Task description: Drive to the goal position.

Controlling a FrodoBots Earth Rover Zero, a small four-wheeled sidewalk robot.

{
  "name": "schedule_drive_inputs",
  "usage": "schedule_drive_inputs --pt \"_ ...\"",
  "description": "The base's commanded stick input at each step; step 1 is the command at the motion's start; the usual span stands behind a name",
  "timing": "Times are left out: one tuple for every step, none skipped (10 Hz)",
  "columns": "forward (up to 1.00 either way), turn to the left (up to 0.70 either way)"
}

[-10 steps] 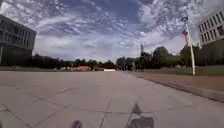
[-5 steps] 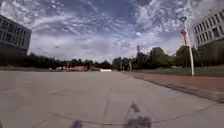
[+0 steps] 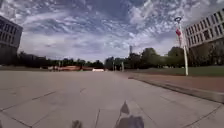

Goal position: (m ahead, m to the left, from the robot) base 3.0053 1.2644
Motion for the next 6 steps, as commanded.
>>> schedule_drive_inputs --pt "0.70 0.00" --pt "0.70 0.00" --pt "0.70 0.00" --pt "0.70 0.00" --pt "0.70 0.00" --pt "0.70 0.06"
